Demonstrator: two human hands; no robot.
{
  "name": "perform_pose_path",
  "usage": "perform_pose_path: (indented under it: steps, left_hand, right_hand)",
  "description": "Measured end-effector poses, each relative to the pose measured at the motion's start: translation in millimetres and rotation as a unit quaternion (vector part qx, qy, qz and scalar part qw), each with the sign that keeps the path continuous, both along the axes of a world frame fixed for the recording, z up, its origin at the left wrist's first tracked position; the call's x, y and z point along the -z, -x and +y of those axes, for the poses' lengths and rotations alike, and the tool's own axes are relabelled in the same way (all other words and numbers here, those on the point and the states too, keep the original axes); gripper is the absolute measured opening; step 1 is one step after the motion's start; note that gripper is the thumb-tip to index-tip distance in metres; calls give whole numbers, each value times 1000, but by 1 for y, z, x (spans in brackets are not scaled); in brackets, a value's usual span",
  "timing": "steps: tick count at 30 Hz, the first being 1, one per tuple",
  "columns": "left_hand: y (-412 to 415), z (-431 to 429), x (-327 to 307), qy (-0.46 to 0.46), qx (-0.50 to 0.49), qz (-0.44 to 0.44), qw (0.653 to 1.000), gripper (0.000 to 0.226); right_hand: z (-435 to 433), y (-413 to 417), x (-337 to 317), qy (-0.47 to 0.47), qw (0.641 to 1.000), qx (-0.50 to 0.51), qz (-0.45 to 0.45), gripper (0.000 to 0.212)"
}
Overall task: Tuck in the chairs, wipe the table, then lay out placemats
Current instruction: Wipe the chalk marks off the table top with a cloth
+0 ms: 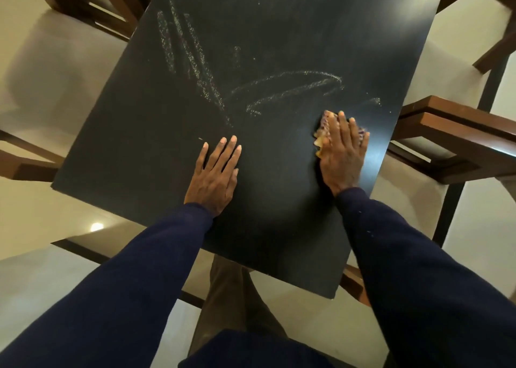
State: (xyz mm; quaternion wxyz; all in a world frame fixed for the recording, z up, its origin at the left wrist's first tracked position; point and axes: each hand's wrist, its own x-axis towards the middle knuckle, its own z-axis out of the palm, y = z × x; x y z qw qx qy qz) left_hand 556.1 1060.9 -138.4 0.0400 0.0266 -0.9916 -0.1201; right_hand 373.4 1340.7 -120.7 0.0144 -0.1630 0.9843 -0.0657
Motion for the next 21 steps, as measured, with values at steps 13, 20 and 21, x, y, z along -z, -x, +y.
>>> perform_pose_path:
  steps: [13,20,21]
  left_hand:
    - [118,81,-7,-66,97,12,993,57]
    - [161,106,-1,-19,134,-5,991,61]
    - [170,108,0,-17,148,-4,989,61]
  right_hand:
    - [72,-40,-1,-7,987,-162,-10,65]
    - [43,62,4,-2,998,64,-11,68]
    - [35,62,5,4,998,61,-12,70]
